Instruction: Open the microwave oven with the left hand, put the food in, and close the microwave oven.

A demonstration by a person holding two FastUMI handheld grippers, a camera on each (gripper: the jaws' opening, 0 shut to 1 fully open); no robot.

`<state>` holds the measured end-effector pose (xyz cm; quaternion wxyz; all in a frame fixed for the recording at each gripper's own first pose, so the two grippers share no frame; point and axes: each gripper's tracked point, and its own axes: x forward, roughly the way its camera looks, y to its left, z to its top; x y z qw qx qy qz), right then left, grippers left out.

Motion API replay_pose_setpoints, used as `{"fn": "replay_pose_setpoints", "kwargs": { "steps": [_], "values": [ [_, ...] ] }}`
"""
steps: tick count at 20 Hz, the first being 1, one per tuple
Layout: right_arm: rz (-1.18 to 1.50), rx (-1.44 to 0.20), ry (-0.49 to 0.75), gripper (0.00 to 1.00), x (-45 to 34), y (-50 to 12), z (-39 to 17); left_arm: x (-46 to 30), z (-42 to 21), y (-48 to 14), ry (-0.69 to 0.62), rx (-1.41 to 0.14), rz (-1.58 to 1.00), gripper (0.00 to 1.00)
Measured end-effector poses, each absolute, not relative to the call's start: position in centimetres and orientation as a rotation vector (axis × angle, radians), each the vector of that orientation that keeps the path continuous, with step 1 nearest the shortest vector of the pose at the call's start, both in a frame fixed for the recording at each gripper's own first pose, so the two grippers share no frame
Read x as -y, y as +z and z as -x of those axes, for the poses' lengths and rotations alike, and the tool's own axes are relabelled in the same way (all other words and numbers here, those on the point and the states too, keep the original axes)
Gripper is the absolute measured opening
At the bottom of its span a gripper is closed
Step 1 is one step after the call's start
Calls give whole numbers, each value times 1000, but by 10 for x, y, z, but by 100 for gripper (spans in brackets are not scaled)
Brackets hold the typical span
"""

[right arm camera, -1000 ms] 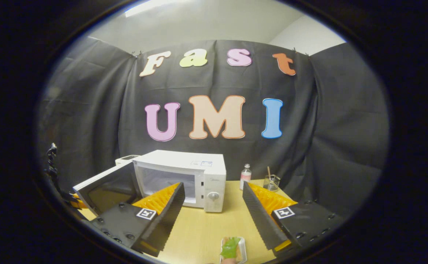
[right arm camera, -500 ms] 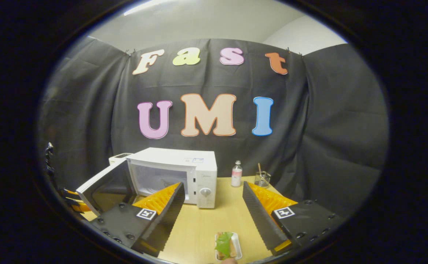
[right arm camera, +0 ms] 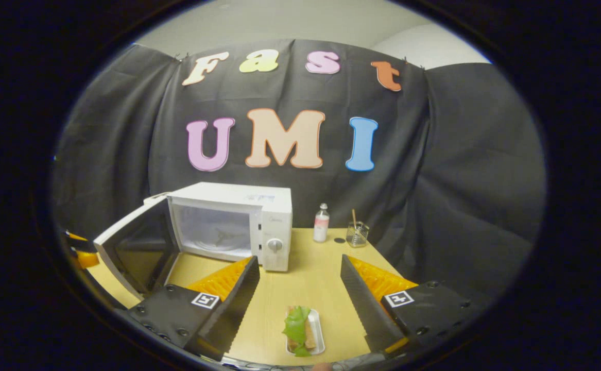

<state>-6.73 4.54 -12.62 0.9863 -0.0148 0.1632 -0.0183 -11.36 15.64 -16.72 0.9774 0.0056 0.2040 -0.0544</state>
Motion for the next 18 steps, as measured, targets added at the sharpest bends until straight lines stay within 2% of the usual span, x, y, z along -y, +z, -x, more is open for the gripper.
{"fn": "replay_pose_setpoints", "kwargs": {
  "steps": [3,9,12,14,15,17,18],
  "values": [
    [52,-395,-21,97,-47,-160,75,-151,118,-157,-128,-404,20,97],
    [69,-622,-18,100,-36,-256,107,-137,111,-119,-143,-322,38,99],
    [49,-702,-29,96,-30,-288,117,-136,106,-108,-139,-293,23,100],
    [38,-749,-34,99,-29,-303,120,-135,104,-99,-134,-268,0,100],
    [28,-759,-34,88,-30,-305,121,-137,101,-95,-129,-254,-12,100],
    [18,-780,-29,85,-32,-311,124,-135,98,-86,-125,-235,-21,99],
    [11,-789,-20,78,-34,-311,126,-134,97,-82,-125,-227,-14,100]
  ]
}}
